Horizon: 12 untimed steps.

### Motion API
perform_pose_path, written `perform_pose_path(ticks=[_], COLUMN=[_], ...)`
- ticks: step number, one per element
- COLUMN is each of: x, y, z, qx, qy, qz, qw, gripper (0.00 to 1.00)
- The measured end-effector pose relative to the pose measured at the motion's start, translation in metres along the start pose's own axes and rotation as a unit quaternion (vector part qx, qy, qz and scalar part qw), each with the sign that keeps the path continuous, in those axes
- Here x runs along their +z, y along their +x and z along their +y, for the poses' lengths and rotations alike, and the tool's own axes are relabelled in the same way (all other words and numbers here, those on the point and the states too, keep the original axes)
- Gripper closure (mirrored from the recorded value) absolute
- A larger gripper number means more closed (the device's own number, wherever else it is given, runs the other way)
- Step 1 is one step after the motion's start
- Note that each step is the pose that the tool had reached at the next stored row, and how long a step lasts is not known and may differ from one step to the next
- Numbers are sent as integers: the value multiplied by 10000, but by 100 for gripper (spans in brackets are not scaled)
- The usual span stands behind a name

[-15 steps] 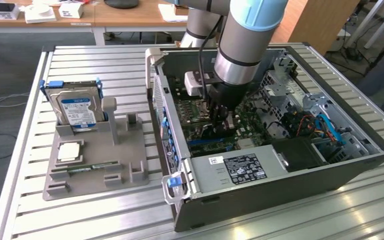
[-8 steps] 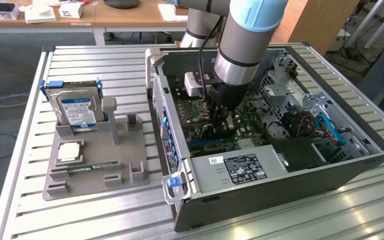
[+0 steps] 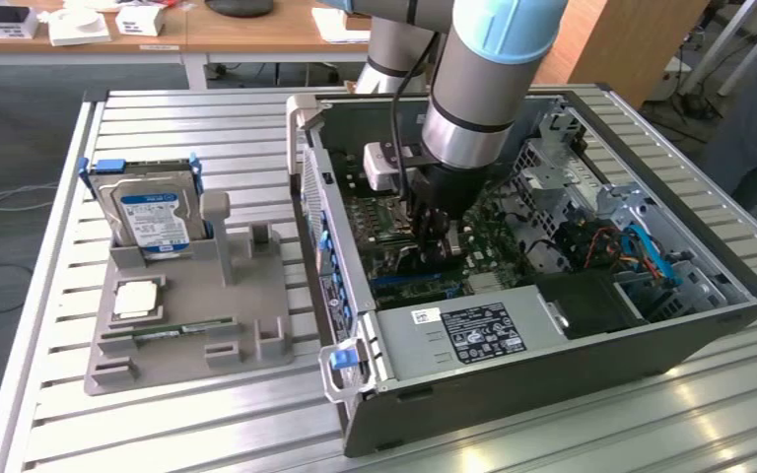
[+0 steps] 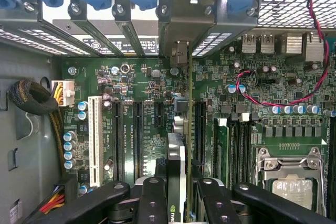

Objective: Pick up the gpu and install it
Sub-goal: 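Insert the gpu into the slot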

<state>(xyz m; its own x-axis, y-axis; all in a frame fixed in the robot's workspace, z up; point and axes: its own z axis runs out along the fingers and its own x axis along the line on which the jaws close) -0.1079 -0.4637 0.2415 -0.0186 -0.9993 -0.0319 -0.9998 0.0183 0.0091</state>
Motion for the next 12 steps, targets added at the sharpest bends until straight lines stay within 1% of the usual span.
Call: perform_pose_path(ticks=[9, 10, 11, 12], x=[1, 1, 1, 1], y=[-1, 0, 0, 0], z=[0, 0, 0, 0], qx=[0, 0, 0, 0], qy=[0, 1, 1, 1], qz=[-2, -2, -1, -1], qw=[10000, 10000, 10000, 10000], gripper=[73, 72, 65, 65])
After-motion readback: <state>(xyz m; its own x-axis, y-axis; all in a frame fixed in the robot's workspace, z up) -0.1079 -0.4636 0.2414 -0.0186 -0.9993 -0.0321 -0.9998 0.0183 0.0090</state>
